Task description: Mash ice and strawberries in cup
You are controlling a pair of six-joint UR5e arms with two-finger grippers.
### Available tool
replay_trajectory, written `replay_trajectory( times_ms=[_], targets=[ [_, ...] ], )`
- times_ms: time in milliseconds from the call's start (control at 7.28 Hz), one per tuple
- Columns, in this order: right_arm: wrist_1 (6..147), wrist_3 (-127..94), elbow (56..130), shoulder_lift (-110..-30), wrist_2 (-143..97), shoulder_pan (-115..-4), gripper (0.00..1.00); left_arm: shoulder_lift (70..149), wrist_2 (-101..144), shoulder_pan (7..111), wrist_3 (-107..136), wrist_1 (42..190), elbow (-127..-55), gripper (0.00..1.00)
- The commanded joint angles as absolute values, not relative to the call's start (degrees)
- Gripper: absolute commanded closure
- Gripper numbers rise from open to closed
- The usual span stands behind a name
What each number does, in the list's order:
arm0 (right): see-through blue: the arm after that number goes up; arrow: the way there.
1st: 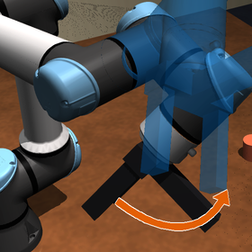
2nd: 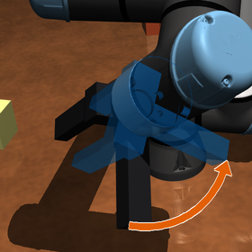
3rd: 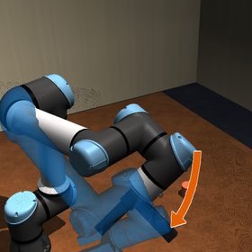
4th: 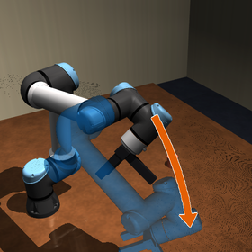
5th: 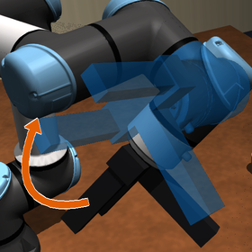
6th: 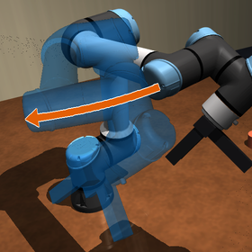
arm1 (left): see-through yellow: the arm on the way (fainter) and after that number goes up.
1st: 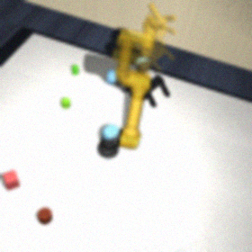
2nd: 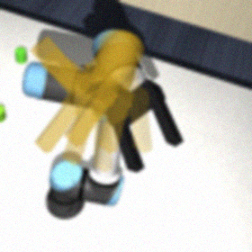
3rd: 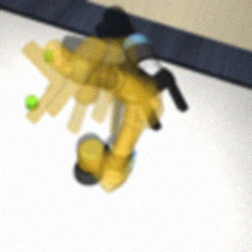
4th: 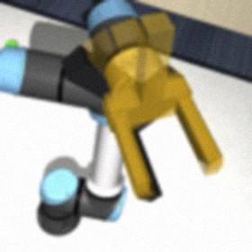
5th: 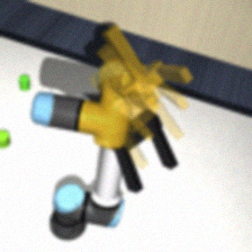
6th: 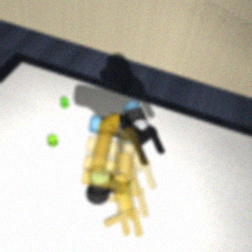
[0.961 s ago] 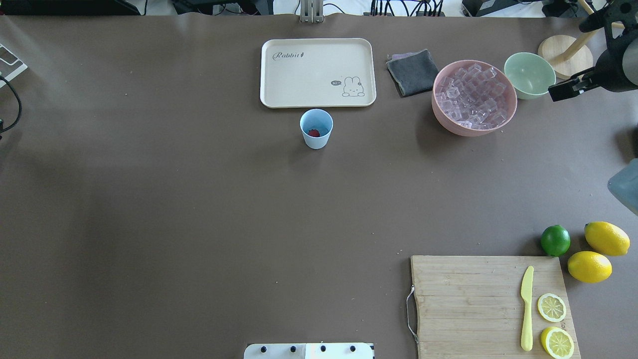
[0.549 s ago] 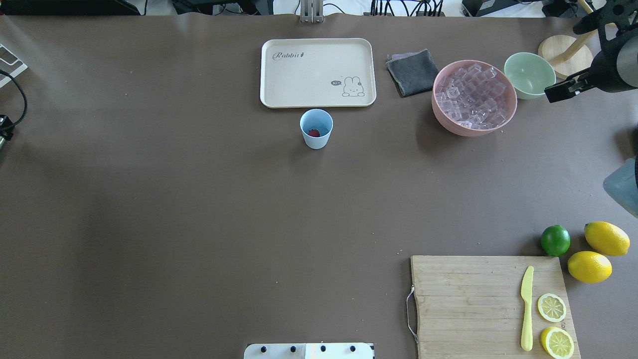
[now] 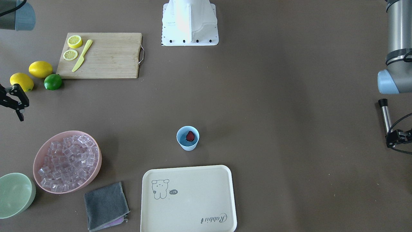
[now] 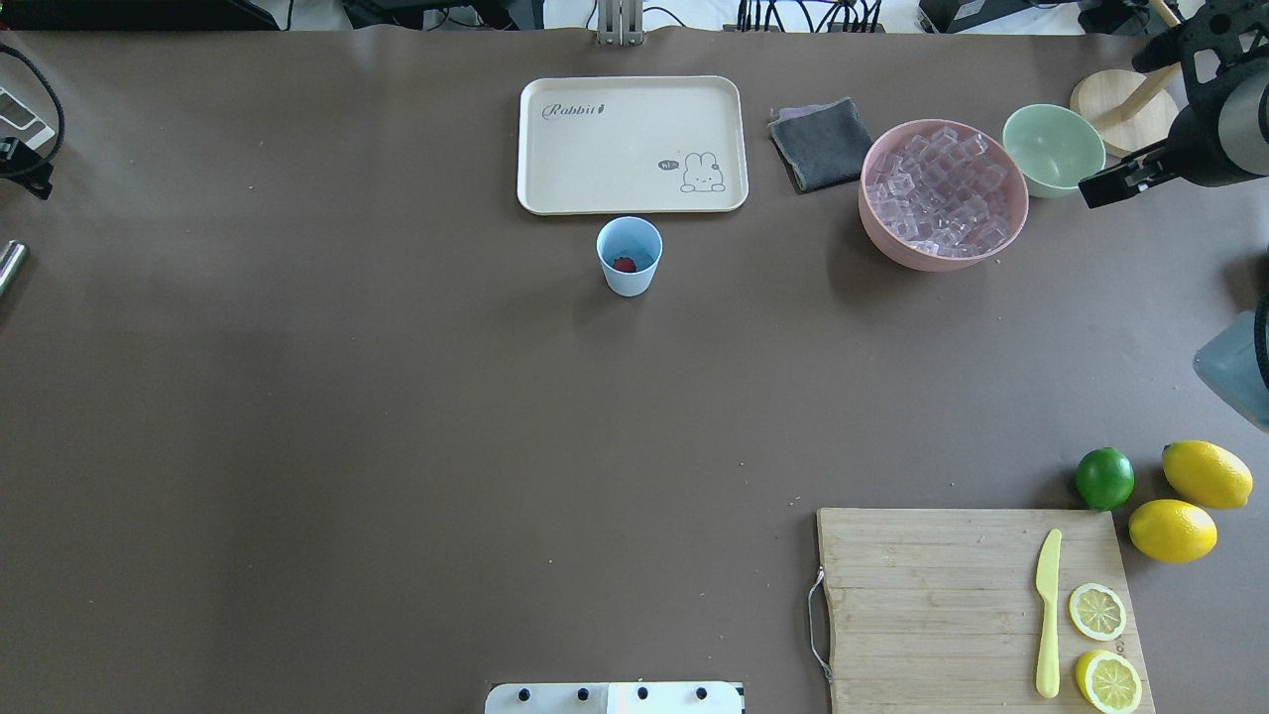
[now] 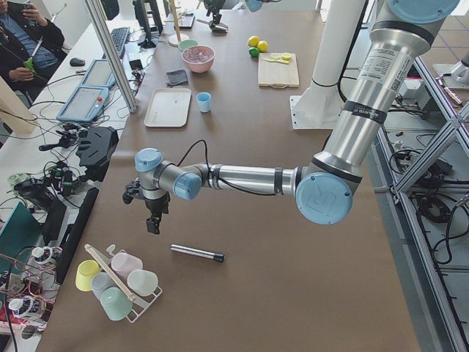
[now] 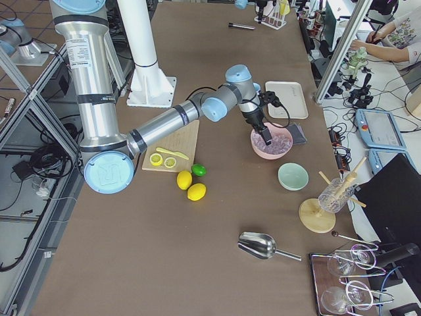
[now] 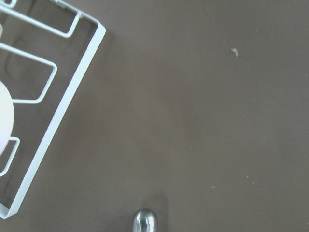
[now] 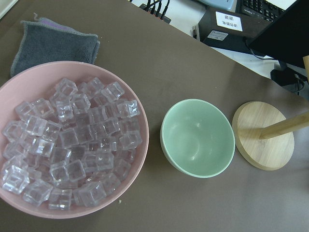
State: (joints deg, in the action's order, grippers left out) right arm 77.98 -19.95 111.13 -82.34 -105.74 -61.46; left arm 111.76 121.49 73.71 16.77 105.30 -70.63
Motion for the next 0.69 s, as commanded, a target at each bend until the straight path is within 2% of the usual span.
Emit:
replay_trajectory(
  times_ms=[0, 275, 549],
  targets=[
    [80.2, -19.9, 109.3, -81.7, -112.5, -64.2, 0.00, 115.3, 124.4, 75.7, 21.1, 102.0, -75.0, 0.02],
    [81.2, -19.2, 107.7, -81.8, -120.1, -69.8, 0.00, 116.0, 127.8, 77.0, 25.8, 102.0, -79.6, 0.02],
    [80.4, -17.3, 107.5, -86.0, -123.3, -73.7, 0.00, 115.6, 127.7, 77.1, 26.3, 102.0, -82.0, 0.02]
  ],
)
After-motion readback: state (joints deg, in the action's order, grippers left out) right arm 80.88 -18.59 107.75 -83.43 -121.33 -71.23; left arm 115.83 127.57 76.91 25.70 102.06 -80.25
